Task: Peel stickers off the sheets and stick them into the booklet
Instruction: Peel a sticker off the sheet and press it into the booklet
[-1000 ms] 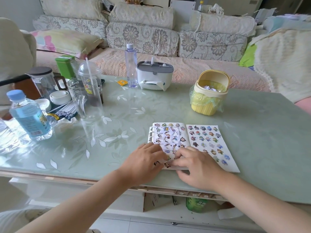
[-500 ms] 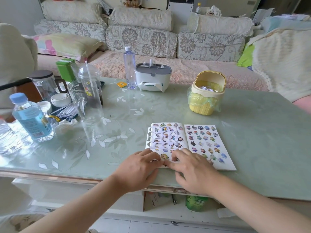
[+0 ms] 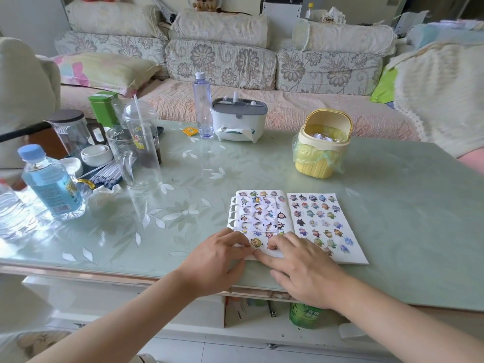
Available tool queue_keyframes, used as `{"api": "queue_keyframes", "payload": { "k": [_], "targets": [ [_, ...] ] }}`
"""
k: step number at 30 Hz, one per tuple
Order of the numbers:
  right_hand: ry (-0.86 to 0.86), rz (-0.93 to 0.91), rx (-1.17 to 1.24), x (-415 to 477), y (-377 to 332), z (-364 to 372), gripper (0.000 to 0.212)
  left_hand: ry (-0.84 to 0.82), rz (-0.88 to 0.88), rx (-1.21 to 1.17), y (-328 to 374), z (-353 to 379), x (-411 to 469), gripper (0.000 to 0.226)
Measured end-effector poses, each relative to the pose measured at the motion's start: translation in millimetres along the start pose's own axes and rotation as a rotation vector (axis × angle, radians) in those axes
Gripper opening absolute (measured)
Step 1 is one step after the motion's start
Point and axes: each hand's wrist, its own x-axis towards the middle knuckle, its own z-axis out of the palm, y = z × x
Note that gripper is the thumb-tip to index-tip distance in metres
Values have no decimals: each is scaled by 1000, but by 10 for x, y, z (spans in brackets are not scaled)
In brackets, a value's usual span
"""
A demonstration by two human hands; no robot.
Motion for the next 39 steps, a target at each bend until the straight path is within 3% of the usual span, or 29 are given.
{"api": "queue_keyframes", "payload": {
  "k": [7, 11, 17, 32, 39],
  "targets": [
    [-2, 8, 30, -20, 20, -39, 49, -19, 126, 143, 4, -13, -23, 27],
    [-9, 49, 93, 6, -28, -25, 45, -62, 196, 243, -27, -31, -48, 34],
    [-38, 72, 10, 63, -99, -11, 49, -64, 208, 231, -42, -54, -57, 34],
    [-16, 88, 173, 45, 47, -80, 37, 32, 3, 65, 19, 12, -14, 25],
    [73, 292, 455, 357, 253, -198, 19, -63, -247, -176, -47, -76, 241, 32]
  ]
}}
